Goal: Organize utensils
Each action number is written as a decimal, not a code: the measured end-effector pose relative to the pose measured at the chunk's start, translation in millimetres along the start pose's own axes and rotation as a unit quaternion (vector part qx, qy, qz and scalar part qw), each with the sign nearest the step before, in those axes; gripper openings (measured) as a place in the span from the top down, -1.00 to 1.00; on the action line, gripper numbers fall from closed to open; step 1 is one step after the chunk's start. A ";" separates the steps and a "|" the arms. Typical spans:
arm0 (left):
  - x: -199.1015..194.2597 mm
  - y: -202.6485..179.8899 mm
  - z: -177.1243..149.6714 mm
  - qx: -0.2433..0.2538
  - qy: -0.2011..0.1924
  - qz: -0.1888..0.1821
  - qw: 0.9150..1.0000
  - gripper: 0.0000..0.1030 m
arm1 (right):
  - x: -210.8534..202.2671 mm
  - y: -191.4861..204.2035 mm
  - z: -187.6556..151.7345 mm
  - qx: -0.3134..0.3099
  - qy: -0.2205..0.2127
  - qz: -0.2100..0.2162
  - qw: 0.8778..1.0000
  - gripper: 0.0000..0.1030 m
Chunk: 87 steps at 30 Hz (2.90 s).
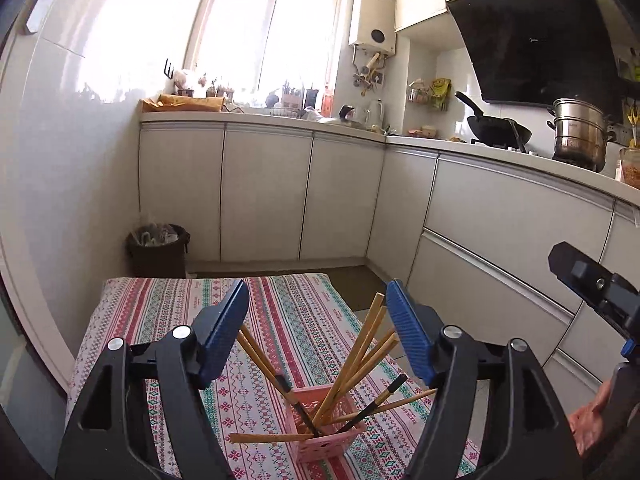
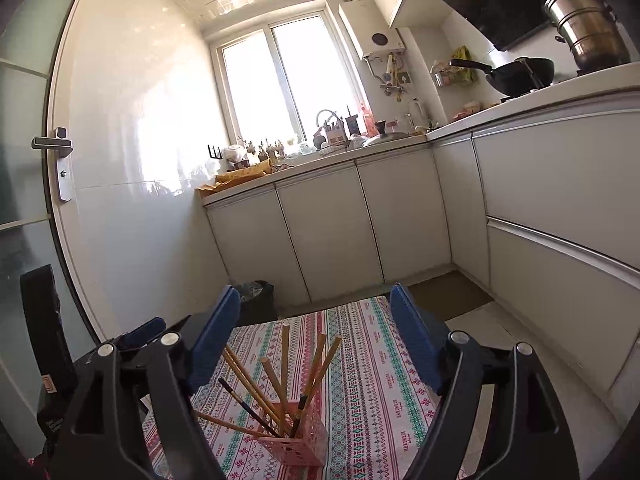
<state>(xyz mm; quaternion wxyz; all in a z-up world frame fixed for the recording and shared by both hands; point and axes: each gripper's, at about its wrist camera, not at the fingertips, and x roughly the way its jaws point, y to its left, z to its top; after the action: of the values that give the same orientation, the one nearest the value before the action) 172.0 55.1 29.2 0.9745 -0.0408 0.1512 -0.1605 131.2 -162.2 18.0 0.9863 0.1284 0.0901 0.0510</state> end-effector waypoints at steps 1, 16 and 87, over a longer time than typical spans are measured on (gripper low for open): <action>-2.7 -2.2 1.1 0.002 -0.001 0.001 1.000 -0.34 | -0.5 2.0 -0.2 -0.002 0.002 -0.004 1.000 -0.53; -61.6 -10.1 11.3 0.010 -0.031 0.017 0.999 -0.86 | -23.5 15.3 -0.9 -0.027 0.009 -0.037 0.999 -0.87; -147.3 -65.2 -9.6 0.033 0.027 0.115 0.992 -0.86 | -104.6 15.8 -18.9 -0.058 0.076 -0.097 0.991 -0.87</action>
<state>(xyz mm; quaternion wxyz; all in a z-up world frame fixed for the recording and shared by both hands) 16.4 41.1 69.9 0.9829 0.0133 0.1758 -0.0528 24.1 -155.3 21.4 0.9827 0.0573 0.1737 -0.0302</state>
